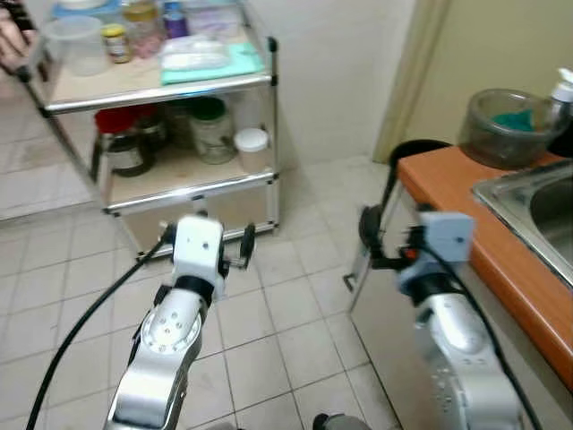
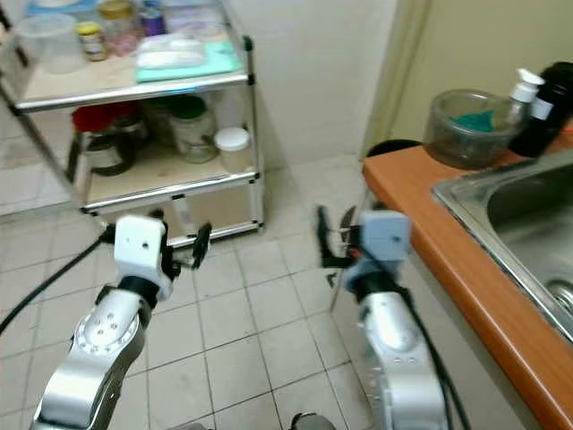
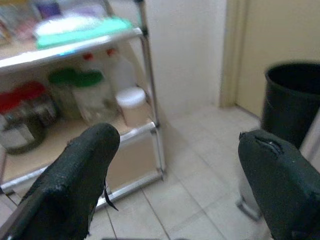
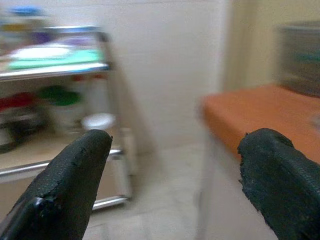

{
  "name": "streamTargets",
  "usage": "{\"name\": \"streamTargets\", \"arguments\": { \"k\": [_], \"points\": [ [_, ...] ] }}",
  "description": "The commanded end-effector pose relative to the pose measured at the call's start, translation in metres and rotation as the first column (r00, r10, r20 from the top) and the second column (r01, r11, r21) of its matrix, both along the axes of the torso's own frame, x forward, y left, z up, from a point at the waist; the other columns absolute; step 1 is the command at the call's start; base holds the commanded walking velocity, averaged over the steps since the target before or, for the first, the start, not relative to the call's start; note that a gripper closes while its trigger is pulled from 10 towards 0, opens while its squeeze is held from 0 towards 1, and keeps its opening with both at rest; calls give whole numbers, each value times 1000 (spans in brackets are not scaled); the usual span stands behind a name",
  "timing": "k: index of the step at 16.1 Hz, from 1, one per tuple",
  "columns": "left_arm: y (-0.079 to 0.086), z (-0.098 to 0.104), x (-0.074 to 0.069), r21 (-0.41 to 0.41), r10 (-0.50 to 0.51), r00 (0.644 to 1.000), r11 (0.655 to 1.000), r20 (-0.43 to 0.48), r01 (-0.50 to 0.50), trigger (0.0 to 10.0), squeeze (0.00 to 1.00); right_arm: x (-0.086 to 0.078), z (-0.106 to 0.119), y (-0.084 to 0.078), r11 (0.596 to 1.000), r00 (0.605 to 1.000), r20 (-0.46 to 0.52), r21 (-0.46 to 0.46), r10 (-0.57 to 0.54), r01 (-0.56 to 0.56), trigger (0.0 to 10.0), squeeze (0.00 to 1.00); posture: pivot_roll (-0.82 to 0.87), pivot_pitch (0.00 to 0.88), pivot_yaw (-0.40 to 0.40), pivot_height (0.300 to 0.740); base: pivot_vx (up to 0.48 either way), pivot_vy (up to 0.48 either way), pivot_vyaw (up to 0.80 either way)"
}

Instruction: Kitchen organization

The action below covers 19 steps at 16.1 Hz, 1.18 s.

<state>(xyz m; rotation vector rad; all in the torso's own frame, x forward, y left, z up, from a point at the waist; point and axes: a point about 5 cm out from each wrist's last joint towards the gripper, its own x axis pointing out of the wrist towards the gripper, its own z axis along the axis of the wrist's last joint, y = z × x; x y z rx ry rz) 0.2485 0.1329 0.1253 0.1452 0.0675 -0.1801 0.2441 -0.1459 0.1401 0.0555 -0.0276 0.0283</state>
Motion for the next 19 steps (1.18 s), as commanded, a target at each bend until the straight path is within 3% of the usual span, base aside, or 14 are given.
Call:
{"name": "streamTargets", "arguments": {
  "k": [1, 3, 5, 8, 10, 12, 13, 15, 16, 17, 18, 19],
  "points": [
    [-2, 12, 0, 7, -22, 999, 1000, 27, 22, 10000, 0, -2, 5, -11, 997, 997, 11, -7, -72, 72, 10000, 1000, -76, 0, 60, 740, 0, 480, -781],
    [0, 23, 5, -17, -22, 999, 1000, 50, 23, 10000, 0, -2, 15, -18, 988, 987, 26, -12, -156, 156, 10000, 1000, -92, 0, 73, 740, 0, 0, -781],
    [0, 30, 13, -9, -48, 997, 999, 53, 48, 10000, 0, -6, 17, -20, 976, 981, -15, 100, -192, 193, 10000, 1000, -99, 0, 91, 740, 0, 0, -775],
    [-1, 28, 22, -67, -50, 999, 996, 9, 50, 10000, 0, -8, 6, -17, 986, 984, -67, 15, -167, 168, 10000, 1000, -113, 0, 101, 740, 0, 0, -767],
    [-3, 22, 22, -116, -26, 1000, 993, -15, 24, 10000, 0, -3, 11, -17, 984, 984, -23, -27, -175, 174, 10000, 1000, -111, 0, 97, 740, 0, 0, -750],
    [-4, 16, 22, -75, 37, 999, 996, 8, -36, 10000, 0, 2, 6, -14, 991, 991, -52, -67, -121, 117, 10000, 1000, -121, 0, 80, 740, 0, 0, -775],
    [-9, 16, 21, -85, 31, 999, 996, 20, -29, 10000, 0, 2, 1, -20, 989, 987, -88, -68, -135, 129, 10000, 1000, -113, 0, 57, 740, 0, 0, -781],
    [-9, 17, 19, -83, 71, 996, 994, 46, -67, 10000, 0, 1, -11, -42, 961, 949, -194, 70, -251, 268, 10000, 1000, -119, 0, 43, 740, 0, 0, -753],
    [-8, 13, 19, -100, 69, 998, 993, -6, -70, 10000, 0, 2, -12, -49, 951, 940, -196, 74, -281, 299, 10000, 1000, -118, 0, 47, 740, 0, 0, -750],
    [-8, 11, 19, -118, 28, 999, 993, -43, -33, 10000, 0, 4, -9, -50, 959, 946, -171, 19, -274, 281, 10000, 1000, -128, 0, 53, 740, 0, 0, -750],
    [-9, 11, 19, -113, -5, 999, 994, -35, 1, 10000, 0, 5, -1, -45, 971, 968, -84, -61, -235, 231, 10000, 1000, -139, 0, 61, 740, 0, 0, -775],
    [-8, 10, 22, -76, -11, 1000, 997, -26, 9, 10000, 0, 5, 3, -39, 976, 979, -46, -97, -199, 194, 10000, 1000, -146, 0, 70, 740, 0, 0, -800]
  ]
}}
